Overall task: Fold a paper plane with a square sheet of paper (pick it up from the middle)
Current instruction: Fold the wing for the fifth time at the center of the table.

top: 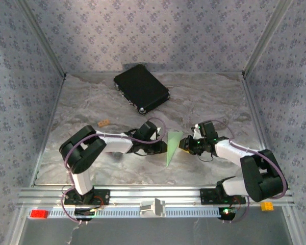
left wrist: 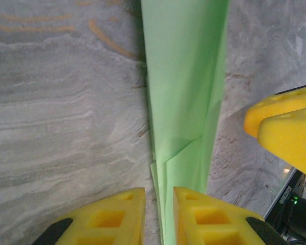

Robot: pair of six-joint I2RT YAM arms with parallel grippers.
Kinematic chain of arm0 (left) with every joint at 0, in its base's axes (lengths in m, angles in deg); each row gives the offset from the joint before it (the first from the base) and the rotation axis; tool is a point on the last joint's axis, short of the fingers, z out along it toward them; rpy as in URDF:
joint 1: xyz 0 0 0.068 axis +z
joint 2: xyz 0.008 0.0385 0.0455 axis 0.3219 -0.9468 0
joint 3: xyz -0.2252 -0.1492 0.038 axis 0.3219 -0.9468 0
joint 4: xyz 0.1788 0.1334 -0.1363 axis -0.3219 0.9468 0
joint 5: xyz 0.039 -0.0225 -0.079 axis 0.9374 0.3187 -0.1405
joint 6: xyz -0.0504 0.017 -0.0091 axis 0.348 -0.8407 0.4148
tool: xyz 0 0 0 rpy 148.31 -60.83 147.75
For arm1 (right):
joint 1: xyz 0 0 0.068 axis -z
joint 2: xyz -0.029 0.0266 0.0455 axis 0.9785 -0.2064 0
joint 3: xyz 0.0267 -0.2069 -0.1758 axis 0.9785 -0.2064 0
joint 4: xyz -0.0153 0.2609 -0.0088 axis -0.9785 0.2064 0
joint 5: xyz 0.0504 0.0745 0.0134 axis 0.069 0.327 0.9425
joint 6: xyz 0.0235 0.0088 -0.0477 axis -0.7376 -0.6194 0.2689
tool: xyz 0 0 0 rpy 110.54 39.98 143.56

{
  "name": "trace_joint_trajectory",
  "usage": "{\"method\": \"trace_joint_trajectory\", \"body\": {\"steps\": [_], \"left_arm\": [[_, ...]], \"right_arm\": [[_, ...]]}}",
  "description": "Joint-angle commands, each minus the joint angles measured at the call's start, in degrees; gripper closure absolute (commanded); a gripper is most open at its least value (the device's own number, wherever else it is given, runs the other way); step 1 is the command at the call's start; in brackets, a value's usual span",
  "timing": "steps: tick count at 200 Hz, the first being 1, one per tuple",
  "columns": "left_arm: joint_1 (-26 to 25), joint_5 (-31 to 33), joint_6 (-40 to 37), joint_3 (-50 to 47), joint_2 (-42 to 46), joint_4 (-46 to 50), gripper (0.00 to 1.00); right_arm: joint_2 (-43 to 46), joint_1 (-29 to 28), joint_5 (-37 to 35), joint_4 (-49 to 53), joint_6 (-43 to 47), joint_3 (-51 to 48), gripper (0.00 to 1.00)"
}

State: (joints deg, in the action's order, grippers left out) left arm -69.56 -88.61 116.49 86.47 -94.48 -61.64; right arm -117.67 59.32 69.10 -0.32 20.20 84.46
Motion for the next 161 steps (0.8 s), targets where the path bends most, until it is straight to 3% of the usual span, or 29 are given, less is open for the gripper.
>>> {"method": "trace_joint_trajectory", "body": {"steps": [1, 161], "left_arm": [[-0.1, -2.2, -0.2, 2.2, -1.1, 0.2, 0.79], [-0.4, -3.3, -1.3, 5.1, -4.5, 3.8, 0.79]], "right_arm": [[-0.7, -1.0, 1.7, -0.1, 0.1, 1.2, 0.73], [-5.7, -4.4, 4.2, -1.7, 1.0, 1.4, 0.79]]}}
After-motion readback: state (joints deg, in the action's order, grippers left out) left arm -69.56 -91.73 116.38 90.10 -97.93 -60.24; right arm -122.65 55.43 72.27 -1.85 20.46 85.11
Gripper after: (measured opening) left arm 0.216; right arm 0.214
